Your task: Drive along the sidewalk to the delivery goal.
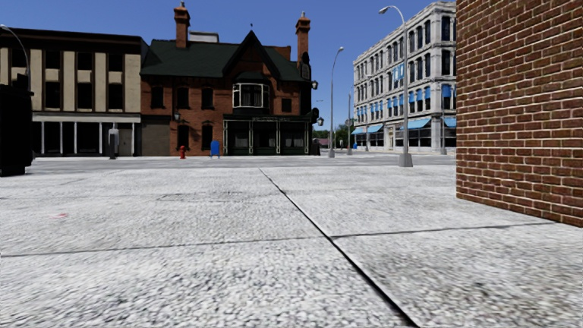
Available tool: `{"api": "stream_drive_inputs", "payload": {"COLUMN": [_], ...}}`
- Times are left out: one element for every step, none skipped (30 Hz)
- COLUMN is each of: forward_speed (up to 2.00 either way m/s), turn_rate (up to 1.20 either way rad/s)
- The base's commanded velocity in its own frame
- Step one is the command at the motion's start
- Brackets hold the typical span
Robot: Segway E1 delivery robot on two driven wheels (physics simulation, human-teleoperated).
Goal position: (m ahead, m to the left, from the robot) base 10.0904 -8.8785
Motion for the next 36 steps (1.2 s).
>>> {"api": "stream_drive_inputs", "payload": {"forward_speed": [2.00,2.00,2.00,2.00,2.00,2.00,2.00,2.00,2.00,2.00,2.00,2.00,2.00,2.00,2.00,2.00,2.00,2.00,2.00,2.00,2.00,2.00,2.00,2.00,2.00,2.00,2.00,2.00,2.00,2.00,2.00,2.00,2.00,2.00,2.00,2.00], "turn_rate": [0.00,0.00,0.00,0.00,0.00,0.00,0.00,0.00,0.00,0.00,0.00,0.00,0.00,0.00,0.00,0.00,0.00,-0.07,-0.11,-0.14,-0.20,-0.20,-0.23,-0.24,-0.24,-0.25,-0.25,-0.25,-0.25,-0.25,-0.26,-0.26,-0.27,-0.28,-0.29,-0.29]}}
